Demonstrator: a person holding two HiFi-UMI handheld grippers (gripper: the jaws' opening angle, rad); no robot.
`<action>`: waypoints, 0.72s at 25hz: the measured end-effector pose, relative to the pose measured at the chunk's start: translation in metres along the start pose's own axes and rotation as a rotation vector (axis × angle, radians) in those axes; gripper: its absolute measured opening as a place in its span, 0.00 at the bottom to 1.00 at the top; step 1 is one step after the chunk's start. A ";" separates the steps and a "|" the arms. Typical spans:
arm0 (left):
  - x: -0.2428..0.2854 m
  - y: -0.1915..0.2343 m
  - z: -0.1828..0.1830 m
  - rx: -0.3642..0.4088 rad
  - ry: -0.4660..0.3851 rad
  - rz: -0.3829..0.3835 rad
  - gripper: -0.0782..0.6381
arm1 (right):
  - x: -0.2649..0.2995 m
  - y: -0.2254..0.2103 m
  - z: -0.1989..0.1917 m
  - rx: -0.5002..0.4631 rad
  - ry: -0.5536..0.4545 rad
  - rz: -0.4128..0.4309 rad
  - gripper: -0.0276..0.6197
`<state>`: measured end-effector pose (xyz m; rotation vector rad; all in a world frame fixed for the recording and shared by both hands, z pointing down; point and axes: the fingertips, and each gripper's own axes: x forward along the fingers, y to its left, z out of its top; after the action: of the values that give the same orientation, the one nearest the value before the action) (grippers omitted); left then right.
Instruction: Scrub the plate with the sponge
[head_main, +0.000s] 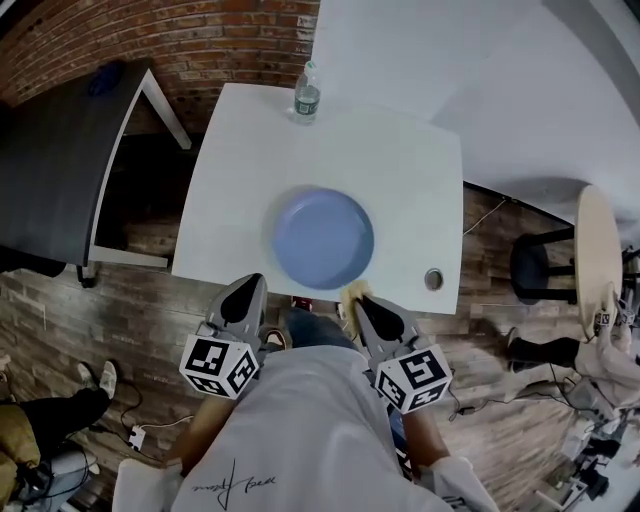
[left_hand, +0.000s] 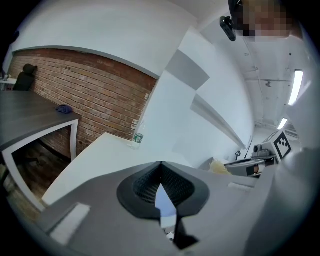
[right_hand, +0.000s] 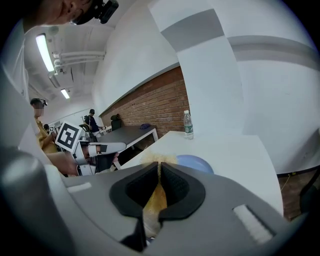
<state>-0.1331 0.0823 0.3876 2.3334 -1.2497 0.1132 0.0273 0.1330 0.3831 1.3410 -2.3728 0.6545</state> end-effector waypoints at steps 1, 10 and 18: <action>0.008 0.000 0.002 0.007 0.004 0.003 0.11 | 0.004 -0.007 0.003 0.001 -0.001 0.004 0.08; 0.054 0.004 0.011 0.031 0.008 0.069 0.11 | 0.031 -0.053 0.025 -0.043 0.010 0.072 0.08; 0.058 0.012 0.004 0.019 0.024 0.135 0.11 | 0.049 -0.061 0.021 -0.045 0.012 0.135 0.08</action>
<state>-0.1092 0.0308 0.4060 2.2560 -1.3996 0.1983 0.0541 0.0593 0.4042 1.1628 -2.4693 0.6401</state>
